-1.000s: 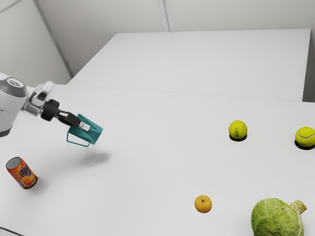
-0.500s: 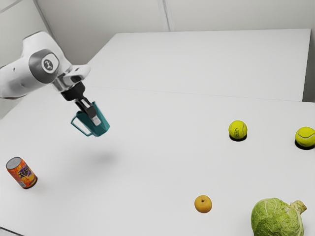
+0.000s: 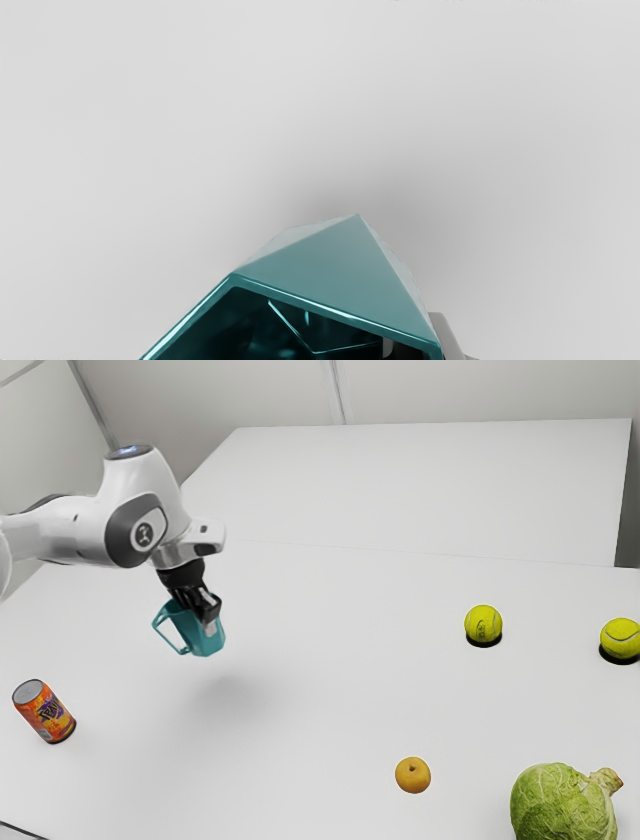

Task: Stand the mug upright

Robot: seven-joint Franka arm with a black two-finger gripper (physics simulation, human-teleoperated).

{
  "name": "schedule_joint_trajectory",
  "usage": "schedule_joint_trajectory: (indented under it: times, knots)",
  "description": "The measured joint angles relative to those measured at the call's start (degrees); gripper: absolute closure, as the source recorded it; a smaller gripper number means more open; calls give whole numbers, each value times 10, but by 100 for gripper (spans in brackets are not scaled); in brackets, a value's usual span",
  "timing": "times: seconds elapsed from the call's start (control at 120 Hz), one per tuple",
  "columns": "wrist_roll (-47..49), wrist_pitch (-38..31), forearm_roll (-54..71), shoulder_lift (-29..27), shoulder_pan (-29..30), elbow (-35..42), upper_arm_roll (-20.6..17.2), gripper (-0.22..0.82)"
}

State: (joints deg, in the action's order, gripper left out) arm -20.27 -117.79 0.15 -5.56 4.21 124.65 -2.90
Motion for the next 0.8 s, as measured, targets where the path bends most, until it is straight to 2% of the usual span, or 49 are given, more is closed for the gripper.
schedule_joint_trajectory:
  times: [0.383,0.8]
  knots:
    - [113,-124,29,8,-9,65,-1,78]
    - [184,-159,32,42,-8,69,-3,78]
